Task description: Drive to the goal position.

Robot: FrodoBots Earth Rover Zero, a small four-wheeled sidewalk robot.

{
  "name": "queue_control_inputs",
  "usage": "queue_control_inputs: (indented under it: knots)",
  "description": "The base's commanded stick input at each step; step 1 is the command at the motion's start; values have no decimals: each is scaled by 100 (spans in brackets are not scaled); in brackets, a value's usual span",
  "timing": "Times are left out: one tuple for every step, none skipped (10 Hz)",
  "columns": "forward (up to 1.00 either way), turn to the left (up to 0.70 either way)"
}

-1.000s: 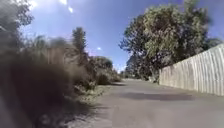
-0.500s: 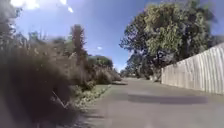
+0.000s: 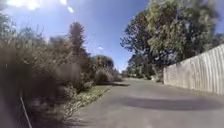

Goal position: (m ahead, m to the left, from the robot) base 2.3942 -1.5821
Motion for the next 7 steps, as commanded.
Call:
queue_control_inputs:
  knots:
    - [100, -25]
    - [100, -39]
    - [100, -40]
    - [100, -40]
    - [100, -40]
    - [100, -40]
    - [100, -40]
